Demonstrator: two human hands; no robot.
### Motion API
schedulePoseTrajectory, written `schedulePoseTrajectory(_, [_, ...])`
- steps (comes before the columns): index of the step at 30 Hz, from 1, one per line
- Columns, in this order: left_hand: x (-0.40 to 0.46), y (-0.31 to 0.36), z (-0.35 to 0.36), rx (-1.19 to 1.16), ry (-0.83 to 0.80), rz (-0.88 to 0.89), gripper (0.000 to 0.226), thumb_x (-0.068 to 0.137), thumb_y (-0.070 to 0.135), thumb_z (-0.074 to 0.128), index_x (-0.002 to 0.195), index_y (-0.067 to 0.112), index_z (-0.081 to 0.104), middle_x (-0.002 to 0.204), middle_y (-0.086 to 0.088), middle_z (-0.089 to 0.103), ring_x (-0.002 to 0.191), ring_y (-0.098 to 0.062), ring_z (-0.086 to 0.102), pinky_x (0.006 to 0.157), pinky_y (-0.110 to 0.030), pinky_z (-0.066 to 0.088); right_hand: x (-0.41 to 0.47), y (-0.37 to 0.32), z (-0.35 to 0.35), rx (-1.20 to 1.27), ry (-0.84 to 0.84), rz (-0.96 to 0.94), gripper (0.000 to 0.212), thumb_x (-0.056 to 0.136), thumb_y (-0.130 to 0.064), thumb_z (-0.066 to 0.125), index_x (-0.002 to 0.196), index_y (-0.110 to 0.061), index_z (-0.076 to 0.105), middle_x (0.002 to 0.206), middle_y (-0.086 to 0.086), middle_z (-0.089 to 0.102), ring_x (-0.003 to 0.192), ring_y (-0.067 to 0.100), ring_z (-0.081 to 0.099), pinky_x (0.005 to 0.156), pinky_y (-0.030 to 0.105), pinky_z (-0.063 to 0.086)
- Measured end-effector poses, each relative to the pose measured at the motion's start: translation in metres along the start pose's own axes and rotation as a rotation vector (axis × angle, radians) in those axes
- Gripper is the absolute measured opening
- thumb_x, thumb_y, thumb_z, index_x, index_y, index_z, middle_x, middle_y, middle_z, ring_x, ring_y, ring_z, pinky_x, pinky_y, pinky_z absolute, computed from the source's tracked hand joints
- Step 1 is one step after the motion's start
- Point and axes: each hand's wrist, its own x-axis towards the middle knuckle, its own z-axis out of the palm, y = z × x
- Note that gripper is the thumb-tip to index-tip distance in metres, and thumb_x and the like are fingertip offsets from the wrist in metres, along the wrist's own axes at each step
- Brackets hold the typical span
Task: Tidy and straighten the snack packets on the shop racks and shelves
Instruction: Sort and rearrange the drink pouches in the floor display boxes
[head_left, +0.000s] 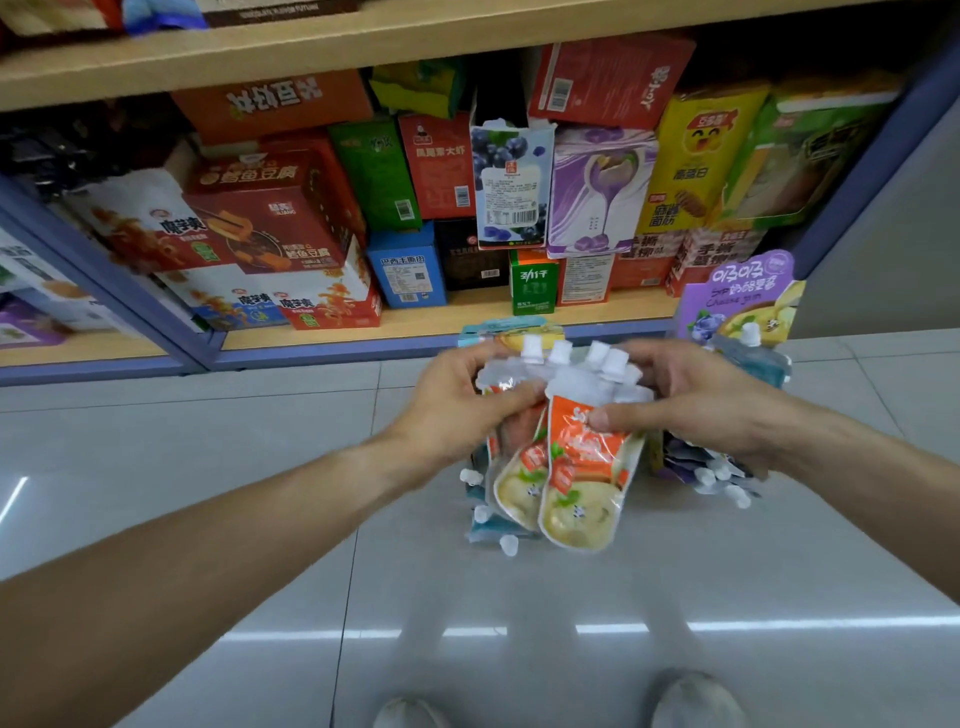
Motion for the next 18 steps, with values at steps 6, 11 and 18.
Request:
schedulePoseTrajectory(6, [-0.055,-0.047,0.066,-0.286,-0.09,-0.511,0.024,0.093,0.024,0.075,0.111,0.007,0.073,0.1,-0.012,0.08,0.095,-0.029,0.077,0.091,-0.049,0.061,-0.041,0.088,0.01,0.274,-0.057,0.38,0.046,0.079,-0.004,0.08,0.123,-0.01,0.069,0.116,0.013,0.075,0.109,0.028,0.072,0.089,0.034,0.058])
schedulePoseTrajectory(11, [-0.07,-0.089,0.099,-0.23,-0.175,-0.684,0.019,0.102,0.04,0.061,0.119,0.034,0.06,0.114,-0.002,0.077,0.108,-0.027,0.074,0.1,-0.054,0.056,-0.05,0.157,0.025,0.4,0.101,0.599,0.033,0.078,0.001,0.08,0.11,0.001,0.071,0.102,0.018,0.077,0.088,0.026,0.073,0.077,0.035,0.057])
schedulePoseTrajectory(18, [-0.047,-0.133,0.123,0.068,-0.325,-0.537,0.036,0.074,0.033,0.087,0.107,0.031,0.071,0.094,0.009,0.077,0.087,-0.004,0.071,0.077,-0.026,0.062,-0.027,0.211,0.032,0.497,0.427,0.604,0.039,0.08,0.015,0.072,0.118,0.007,0.068,0.107,0.028,0.073,0.092,0.039,0.07,0.091,0.054,0.058])
